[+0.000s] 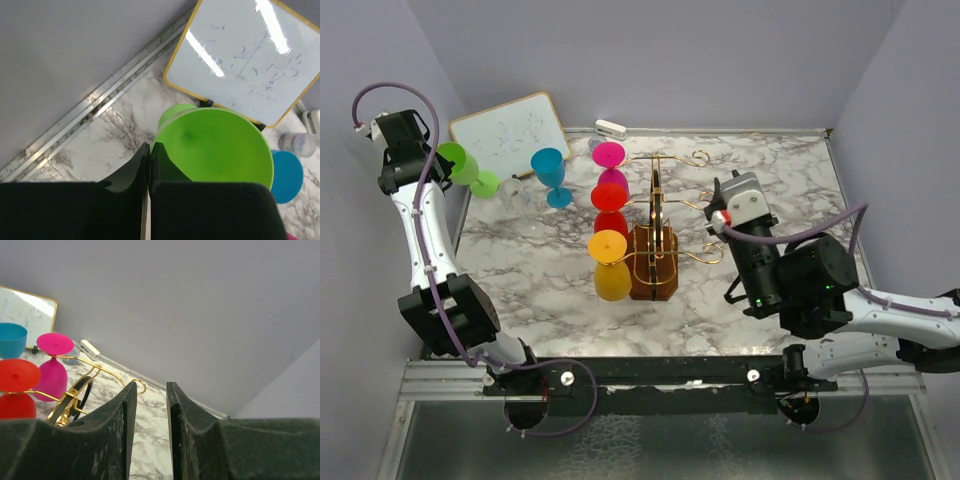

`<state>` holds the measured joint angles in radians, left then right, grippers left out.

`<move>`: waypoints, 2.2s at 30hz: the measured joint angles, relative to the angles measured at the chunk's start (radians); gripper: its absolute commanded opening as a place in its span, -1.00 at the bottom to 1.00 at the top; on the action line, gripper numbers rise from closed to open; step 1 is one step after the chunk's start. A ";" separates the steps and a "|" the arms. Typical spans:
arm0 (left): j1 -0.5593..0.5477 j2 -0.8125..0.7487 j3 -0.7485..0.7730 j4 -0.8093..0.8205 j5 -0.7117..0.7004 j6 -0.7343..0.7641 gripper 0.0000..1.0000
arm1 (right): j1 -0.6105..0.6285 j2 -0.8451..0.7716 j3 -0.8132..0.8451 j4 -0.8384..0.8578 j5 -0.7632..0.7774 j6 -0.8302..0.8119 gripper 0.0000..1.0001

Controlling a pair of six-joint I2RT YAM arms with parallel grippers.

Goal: Take the wine glass off the wine glass rack

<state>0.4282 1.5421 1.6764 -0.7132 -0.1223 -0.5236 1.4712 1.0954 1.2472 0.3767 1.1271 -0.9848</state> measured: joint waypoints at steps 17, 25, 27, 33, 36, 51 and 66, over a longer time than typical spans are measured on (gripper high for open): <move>-0.068 -0.130 -0.403 0.101 -0.103 0.074 -1.00 | -0.005 0.113 0.334 -0.901 -0.101 0.819 -0.30; -0.084 -0.085 -0.473 0.137 -0.107 0.098 -1.00 | -0.005 0.103 0.308 -0.956 -0.116 0.901 -0.24; -0.084 -0.082 -0.487 0.151 -0.106 0.100 -0.95 | -0.005 0.096 0.295 -0.955 -0.116 0.906 -0.24; -0.091 -0.080 -0.488 0.161 -0.106 0.112 -0.27 | -0.005 0.066 0.283 -0.951 -0.116 0.915 -0.16; -0.105 -0.080 -0.480 0.145 -0.106 0.117 0.08 | -0.006 0.055 0.283 -0.949 -0.116 0.922 -0.10; -0.224 -0.282 -0.393 0.144 -0.060 0.101 0.44 | -0.174 0.199 0.359 -1.013 -0.283 0.985 0.01; -0.409 -0.450 -0.540 0.313 0.333 -0.042 0.30 | -0.832 0.847 1.195 -1.094 -1.282 1.151 -0.40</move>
<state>0.0196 1.0920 1.1366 -0.4004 0.2108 -0.5659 0.6392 1.9427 2.4420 -0.7174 -0.1551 0.1658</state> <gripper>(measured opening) 0.660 0.431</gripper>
